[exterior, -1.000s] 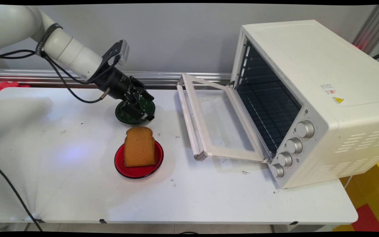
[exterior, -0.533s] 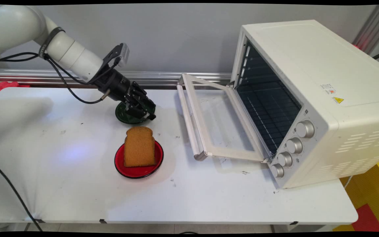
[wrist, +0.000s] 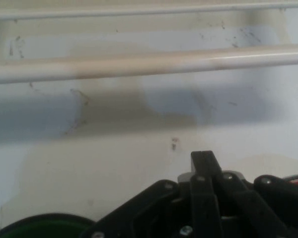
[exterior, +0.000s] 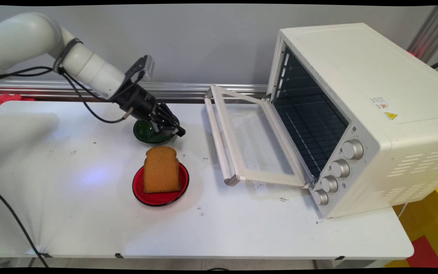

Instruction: Close the oven

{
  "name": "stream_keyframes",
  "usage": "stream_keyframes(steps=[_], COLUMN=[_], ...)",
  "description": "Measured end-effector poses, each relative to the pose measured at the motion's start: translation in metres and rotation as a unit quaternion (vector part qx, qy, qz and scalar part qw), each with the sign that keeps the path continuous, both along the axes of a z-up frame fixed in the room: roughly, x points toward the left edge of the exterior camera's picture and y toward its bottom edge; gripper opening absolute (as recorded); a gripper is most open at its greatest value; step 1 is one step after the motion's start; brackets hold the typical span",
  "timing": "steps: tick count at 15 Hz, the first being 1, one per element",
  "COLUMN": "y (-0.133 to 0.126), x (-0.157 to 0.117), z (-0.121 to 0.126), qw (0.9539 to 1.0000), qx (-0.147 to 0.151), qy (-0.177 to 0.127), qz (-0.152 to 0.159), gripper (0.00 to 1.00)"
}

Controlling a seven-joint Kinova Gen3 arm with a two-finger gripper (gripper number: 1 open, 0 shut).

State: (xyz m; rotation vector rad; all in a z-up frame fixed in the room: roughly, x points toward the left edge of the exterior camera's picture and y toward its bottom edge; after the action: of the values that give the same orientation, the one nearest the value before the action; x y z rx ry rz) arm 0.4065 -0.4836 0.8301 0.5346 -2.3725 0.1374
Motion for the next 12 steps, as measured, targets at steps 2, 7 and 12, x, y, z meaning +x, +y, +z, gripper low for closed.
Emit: stream_keyframes(steps=[2, 7, 12], y=[-0.003, -0.015, -0.025], x=[-0.007, -0.027, -0.043], z=[-0.009, -0.04, -0.067], qw=[1.0, 0.9999, 0.9997], qx=[-0.001, -0.01, -0.013], qy=[0.005, 0.012, 0.02], qz=[-0.001, -0.003, -0.01], gripper=[0.0, 0.0, 0.0])
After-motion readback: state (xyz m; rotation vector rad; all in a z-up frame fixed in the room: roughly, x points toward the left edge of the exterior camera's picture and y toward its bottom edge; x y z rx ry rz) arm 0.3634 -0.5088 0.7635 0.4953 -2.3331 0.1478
